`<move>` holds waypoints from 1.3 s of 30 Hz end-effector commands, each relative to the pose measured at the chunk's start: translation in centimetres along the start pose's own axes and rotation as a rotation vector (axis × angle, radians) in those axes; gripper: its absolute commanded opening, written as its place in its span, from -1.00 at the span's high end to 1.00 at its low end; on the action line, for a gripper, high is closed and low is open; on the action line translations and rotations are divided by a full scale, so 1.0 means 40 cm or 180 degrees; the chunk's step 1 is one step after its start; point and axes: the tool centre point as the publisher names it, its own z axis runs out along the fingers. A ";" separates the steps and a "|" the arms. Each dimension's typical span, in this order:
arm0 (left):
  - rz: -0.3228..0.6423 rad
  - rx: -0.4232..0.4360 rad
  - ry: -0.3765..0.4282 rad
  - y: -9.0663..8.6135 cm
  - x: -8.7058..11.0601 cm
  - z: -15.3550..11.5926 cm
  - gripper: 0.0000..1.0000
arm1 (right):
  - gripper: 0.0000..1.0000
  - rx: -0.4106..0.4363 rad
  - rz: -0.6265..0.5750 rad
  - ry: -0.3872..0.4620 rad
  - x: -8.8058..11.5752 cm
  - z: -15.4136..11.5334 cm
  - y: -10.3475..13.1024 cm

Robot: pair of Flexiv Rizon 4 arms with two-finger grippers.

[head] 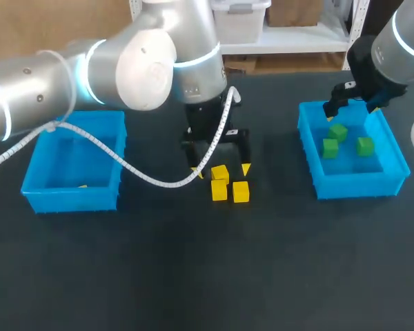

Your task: Put the green cubes in the right bin and the yellow cubes in the left bin.

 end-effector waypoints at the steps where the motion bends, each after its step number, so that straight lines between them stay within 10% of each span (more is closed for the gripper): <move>1: -0.0020 -0.0006 -0.0024 0.002 0.015 0.004 -1.00 | -1.00 0.0012 0.0005 -0.0020 0.006 -0.003 0.001; 9: -0.0143 -0.0019 0.0004 -0.004 0.009 0.025 -1.00 | -1.00 0.0012 0.0005 -0.0020 0.006 -0.003 0.001; 13: -0.0200 -0.0016 -0.0001 -0.015 0.007 0.031 0.32 | -1.00 0.0012 0.0005 -0.0020 0.006 -0.003 0.001; 17: -0.0192 -0.0034 -0.0009 -0.028 0.009 0.028 0.95 | -1.00 0.0012 0.0005 -0.0020 0.006 -0.003 0.001; 39: 0.0073 -0.0126 -0.0489 0.081 0.009 -0.085 1.00 | -1.00 0.0012 0.0005 -0.0020 0.006 -0.003 0.001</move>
